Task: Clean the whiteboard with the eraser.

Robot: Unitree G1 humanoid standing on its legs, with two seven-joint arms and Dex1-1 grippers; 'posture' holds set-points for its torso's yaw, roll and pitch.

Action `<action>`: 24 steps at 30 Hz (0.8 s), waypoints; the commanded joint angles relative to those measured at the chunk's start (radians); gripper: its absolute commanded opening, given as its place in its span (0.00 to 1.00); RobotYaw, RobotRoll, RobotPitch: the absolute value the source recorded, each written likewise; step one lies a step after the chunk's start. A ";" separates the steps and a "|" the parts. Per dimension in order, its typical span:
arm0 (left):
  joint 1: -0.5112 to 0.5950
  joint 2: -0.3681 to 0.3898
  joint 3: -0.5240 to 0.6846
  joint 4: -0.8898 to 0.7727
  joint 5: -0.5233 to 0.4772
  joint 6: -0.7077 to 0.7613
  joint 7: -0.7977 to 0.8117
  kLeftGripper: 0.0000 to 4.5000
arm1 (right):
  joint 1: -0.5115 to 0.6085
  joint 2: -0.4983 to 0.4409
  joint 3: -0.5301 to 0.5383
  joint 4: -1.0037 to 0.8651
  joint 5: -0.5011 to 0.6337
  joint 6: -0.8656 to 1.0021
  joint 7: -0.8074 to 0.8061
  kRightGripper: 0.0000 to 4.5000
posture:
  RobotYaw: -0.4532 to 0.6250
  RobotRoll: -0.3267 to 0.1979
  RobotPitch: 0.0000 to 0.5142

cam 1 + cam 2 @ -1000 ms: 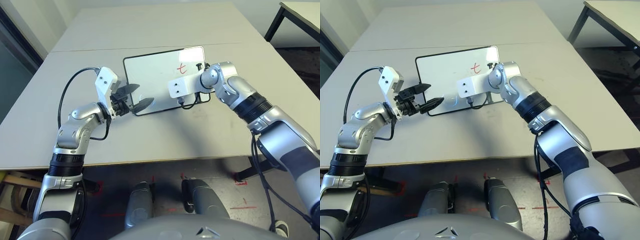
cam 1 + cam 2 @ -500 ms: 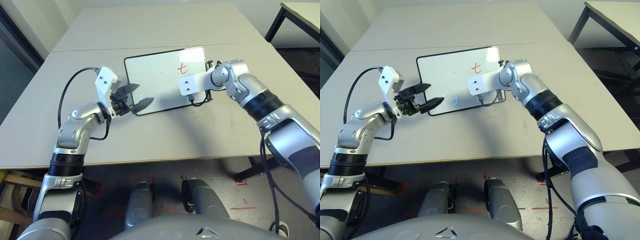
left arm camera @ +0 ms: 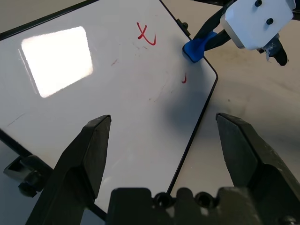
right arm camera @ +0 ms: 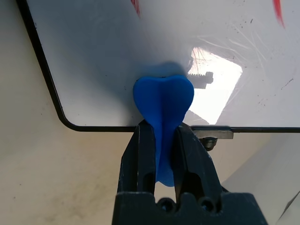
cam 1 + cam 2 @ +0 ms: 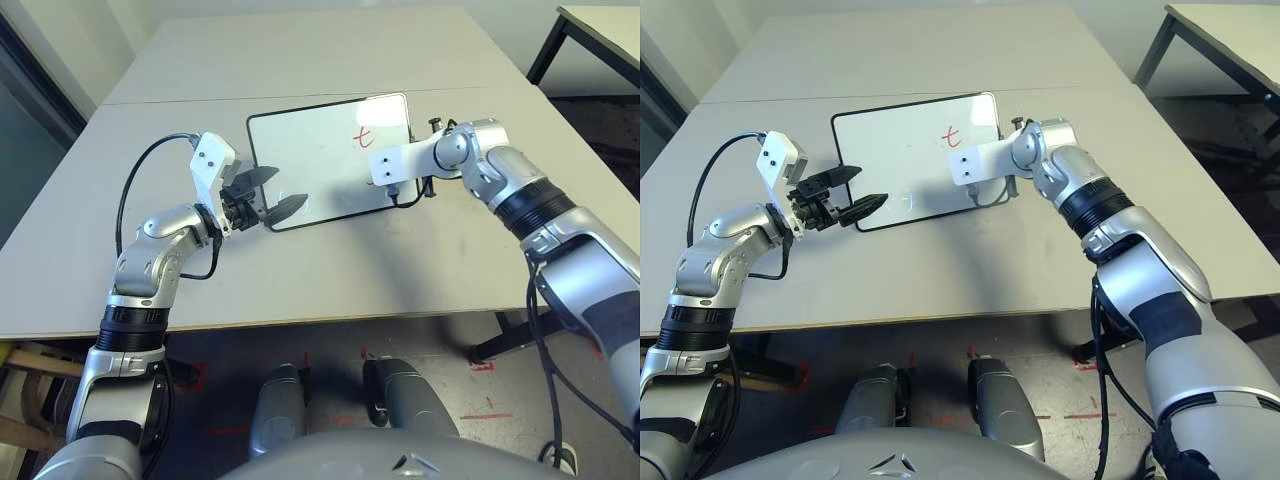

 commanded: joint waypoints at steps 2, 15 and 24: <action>0.005 0.009 -0.004 0.005 0.016 0.000 -0.006 1.00 | 0.054 0.028 0.017 -0.069 -0.009 0.023 0.037 0.07 | 0.36 0.62 0.16; 0.007 0.011 -0.003 0.000 0.013 0.002 -0.004 1.00 | 0.048 0.109 0.025 -0.091 -0.034 0.035 0.052 0.07 | 0.37 0.62 0.16; 0.012 0.010 -0.002 -0.007 0.012 0.007 0.000 1.00 | 0.045 0.168 0.029 -0.095 -0.048 0.034 0.063 0.07 | 0.37 0.62 0.17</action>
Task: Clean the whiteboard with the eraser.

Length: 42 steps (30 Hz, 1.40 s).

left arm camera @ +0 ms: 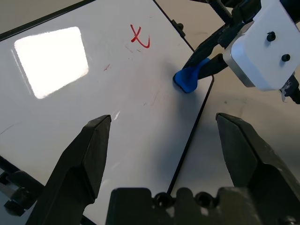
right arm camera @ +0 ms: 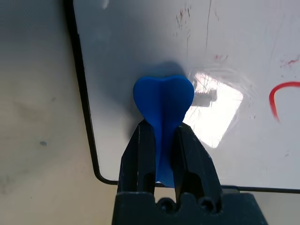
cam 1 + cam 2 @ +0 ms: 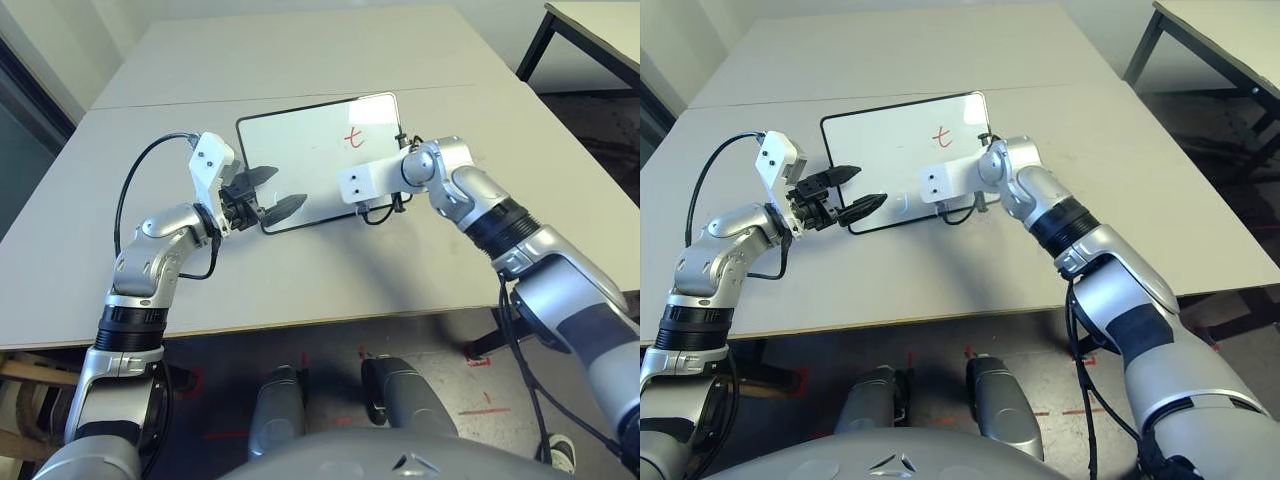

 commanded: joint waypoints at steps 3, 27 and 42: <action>0.011 0.005 -0.003 -0.007 0.011 0.008 0.001 1.00 | -0.001 0.033 0.025 0.004 0.002 -0.014 0.010 0.07 | 0.37 0.62 0.17; -0.005 0.001 -0.010 0.005 0.015 0.004 -0.003 1.00 | -0.007 -0.151 -0.003 0.073 -0.022 -0.087 0.007 0.07 | 0.35 0.62 0.15; -0.027 0.005 -0.013 0.034 0.023 -0.008 -0.010 1.00 | -0.179 -0.171 -0.084 0.098 0.080 -0.071 0.104 0.07 | 0.34 0.62 0.14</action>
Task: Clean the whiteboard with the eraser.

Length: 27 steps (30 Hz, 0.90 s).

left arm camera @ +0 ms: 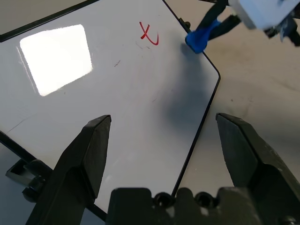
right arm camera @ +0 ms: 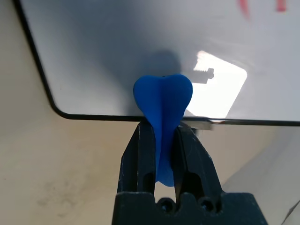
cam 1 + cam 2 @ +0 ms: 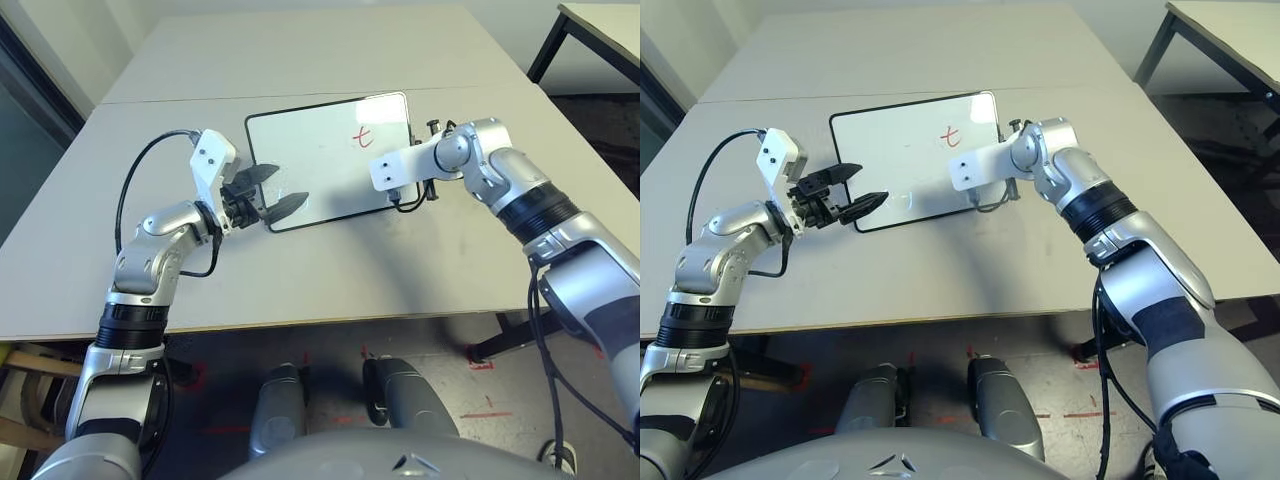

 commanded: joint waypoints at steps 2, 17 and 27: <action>-0.008 0.006 -0.005 0.018 0.026 -0.012 -0.003 1.00 | -0.099 0.013 -0.031 0.043 0.041 -0.012 0.039 0.07 | 0.34 0.62 0.14; -0.037 0.002 0.000 0.055 0.097 -0.086 0.040 1.00 | -0.258 0.151 0.016 0.444 0.012 -0.178 -0.117 0.07 | 0.37 0.62 0.14; -0.027 -0.001 0.006 0.042 0.098 -0.084 0.046 1.00 | -0.295 0.202 0.041 0.605 -0.010 -0.230 -0.194 0.07 | 0.38 0.62 0.16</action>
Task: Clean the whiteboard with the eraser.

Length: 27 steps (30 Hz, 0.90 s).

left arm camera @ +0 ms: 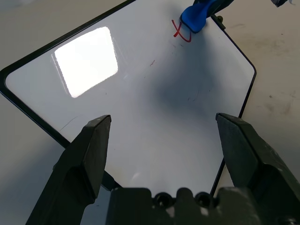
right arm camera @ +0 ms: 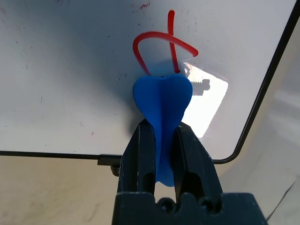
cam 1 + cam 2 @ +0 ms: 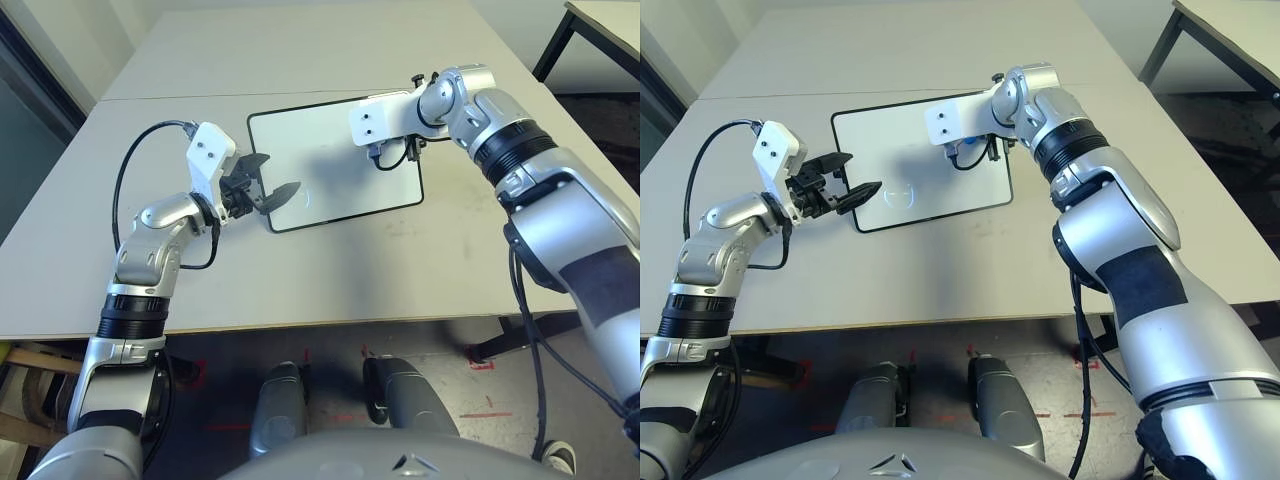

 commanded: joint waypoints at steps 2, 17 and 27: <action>0.011 0.000 0.005 -0.012 0.009 -0.001 0.006 1.00 | -0.007 0.023 0.009 0.032 -0.007 -0.014 -0.012 0.07 | 0.38 0.62 0.16; 0.013 -0.002 0.003 -0.015 0.009 0.002 0.013 1.00 | -0.001 0.101 0.007 0.001 0.001 -0.027 0.001 0.07 | 0.39 0.62 0.16; 0.015 -0.002 0.004 -0.010 0.009 -0.002 0.013 1.00 | 0.003 0.091 0.031 0.010 -0.028 -0.027 -0.034 0.07 | 0.39 0.62 0.15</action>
